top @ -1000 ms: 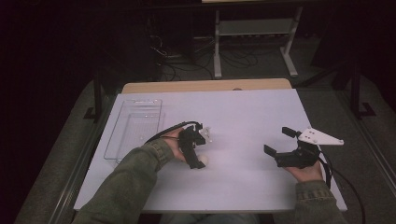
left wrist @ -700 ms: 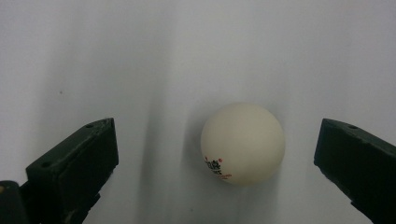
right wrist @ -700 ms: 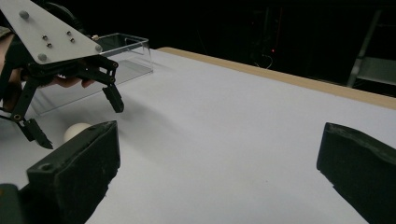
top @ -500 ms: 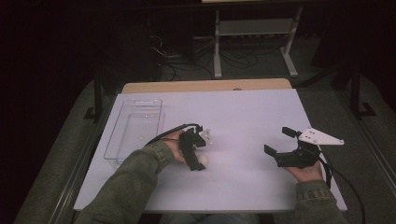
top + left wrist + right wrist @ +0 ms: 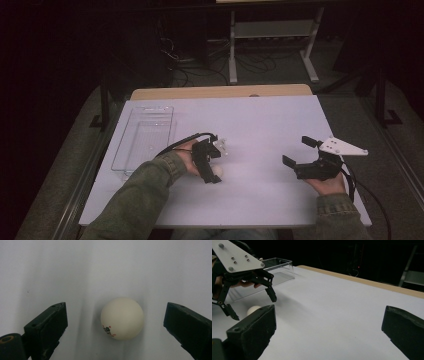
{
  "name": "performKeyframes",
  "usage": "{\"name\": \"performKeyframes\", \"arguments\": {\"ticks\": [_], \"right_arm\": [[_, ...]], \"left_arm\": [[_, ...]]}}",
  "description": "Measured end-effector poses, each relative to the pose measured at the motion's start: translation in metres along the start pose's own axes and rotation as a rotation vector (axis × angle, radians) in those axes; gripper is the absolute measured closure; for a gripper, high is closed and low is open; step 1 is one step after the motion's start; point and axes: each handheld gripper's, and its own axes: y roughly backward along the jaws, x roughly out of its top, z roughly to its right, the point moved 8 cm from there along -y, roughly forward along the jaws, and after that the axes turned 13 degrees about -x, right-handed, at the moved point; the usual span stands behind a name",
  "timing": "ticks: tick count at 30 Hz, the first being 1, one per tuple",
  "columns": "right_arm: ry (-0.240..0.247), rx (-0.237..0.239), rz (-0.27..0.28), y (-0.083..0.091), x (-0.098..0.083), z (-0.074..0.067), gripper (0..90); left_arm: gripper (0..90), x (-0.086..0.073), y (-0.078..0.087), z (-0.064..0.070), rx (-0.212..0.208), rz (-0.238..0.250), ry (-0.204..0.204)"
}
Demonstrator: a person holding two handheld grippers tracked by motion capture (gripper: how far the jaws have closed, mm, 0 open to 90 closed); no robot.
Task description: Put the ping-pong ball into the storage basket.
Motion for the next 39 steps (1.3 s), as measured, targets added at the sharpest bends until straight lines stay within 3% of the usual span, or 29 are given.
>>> {"name": "performKeyframes", "arguments": {"ticks": [25,30,39], "right_arm": [[-0.003,0.003,0.001,-0.0001,0.0003,0.0001,0.0],[-0.009,0.001,0.004,0.0005,0.0007,0.0007,0.0],[-0.008,0.002,0.003,0.0005,0.0007,0.0006,0.0]], "left_arm": [[19.7,-0.0017,-0.0005,0.0016,-0.009,-0.015,-0.013],[30.3,-0.0030,-0.0024,0.0022,-0.012,-0.031,-0.020],[41.0,-0.0049,-0.0035,0.0019,-0.004,-0.055,-0.022]]}}
